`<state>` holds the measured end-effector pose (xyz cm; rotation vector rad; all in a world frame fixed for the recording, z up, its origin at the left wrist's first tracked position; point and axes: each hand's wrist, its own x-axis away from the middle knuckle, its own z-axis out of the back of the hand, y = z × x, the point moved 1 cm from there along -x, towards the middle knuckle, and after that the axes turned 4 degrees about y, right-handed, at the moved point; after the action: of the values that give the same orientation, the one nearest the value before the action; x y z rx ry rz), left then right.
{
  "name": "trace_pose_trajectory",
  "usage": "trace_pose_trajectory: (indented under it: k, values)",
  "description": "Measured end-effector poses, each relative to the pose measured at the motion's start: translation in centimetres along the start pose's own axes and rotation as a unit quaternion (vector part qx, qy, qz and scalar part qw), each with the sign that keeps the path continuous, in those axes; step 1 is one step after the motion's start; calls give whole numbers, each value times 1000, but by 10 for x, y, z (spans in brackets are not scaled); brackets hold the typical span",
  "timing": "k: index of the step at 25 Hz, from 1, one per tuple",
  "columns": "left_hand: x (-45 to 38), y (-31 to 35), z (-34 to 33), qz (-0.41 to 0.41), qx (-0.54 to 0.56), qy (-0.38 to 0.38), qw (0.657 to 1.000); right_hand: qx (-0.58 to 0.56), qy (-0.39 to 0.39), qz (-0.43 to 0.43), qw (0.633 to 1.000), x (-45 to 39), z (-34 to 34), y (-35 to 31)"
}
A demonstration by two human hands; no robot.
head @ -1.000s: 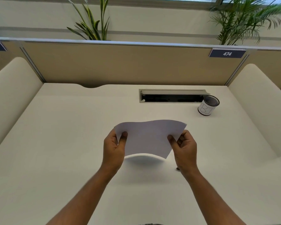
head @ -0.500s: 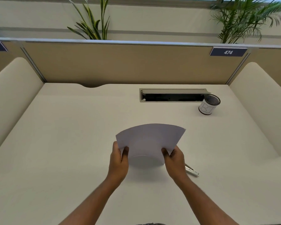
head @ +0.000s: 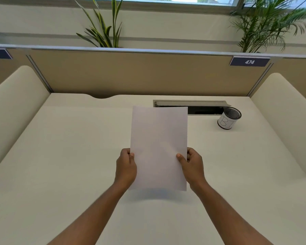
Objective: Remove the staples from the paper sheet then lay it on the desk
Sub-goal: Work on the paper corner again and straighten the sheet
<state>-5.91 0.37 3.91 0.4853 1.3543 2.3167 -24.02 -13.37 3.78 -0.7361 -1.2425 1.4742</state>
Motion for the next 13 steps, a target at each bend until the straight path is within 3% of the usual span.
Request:
trace_pose_trajectory:
  k: [13]
  values:
    - [-59,-16,16,108,-39,-7,993,57,-7,-63,996,-40,-40,-11]
